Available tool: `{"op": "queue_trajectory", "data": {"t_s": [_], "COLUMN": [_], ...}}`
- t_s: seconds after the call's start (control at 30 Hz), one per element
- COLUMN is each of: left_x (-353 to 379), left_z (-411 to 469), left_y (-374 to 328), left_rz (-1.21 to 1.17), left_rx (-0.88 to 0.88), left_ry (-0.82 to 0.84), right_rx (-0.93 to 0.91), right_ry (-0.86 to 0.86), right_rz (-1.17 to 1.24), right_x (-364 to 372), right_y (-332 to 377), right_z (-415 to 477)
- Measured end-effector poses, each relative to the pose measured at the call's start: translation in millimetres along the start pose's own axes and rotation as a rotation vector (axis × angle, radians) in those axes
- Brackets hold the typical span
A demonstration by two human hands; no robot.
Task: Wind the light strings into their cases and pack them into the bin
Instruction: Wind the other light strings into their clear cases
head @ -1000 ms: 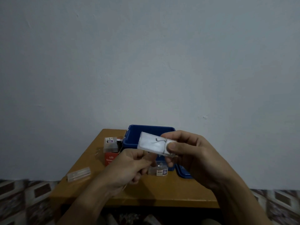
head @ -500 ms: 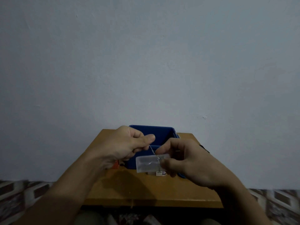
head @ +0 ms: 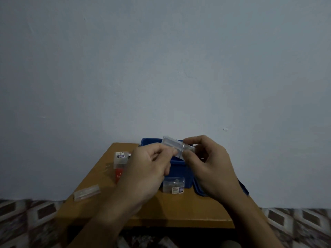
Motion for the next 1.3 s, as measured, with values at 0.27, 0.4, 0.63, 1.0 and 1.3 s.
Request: {"op": "queue_trajectory", "data": {"t_s": [0.27,0.4,0.63,1.0,1.3], "left_x": [10.3,10.0,10.0,14.7,14.6], "left_z": [-4.4,-3.7,-3.0,-1.7,-1.6], "left_y": [26.4,28.5,30.5,43.0,48.6], "left_rz": [-0.213,-0.217,-0.211,-0.342,-0.271], "left_rx": [-0.212,-0.189,-0.147,-0.208,-0.168], "left_ry": [0.032,0.059,0.083,0.17,0.189], "right_rx": [0.037,0.102,0.146,0.194,0.243], "right_ry": [0.075,0.125,0.164,0.162,0.151], "right_rz": [0.233,0.339,0.408,0.423,0.536], "right_x": [4.1,3.4,-0.1,4.8,4.8], "right_y": [-9.1,-12.6,-12.2,-14.4,-19.4], "right_z": [-6.5,-7.7,-8.3,-11.7,-10.4]}}
Point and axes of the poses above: each hand's wrist, its own z-axis towards the middle knuckle, its own x-axis out of the palm, y = z × x, the point moved 6 cm from there along z, towards the middle knuckle, and after that the axes turned 4 degrees about -z, right-handed, at the moved point
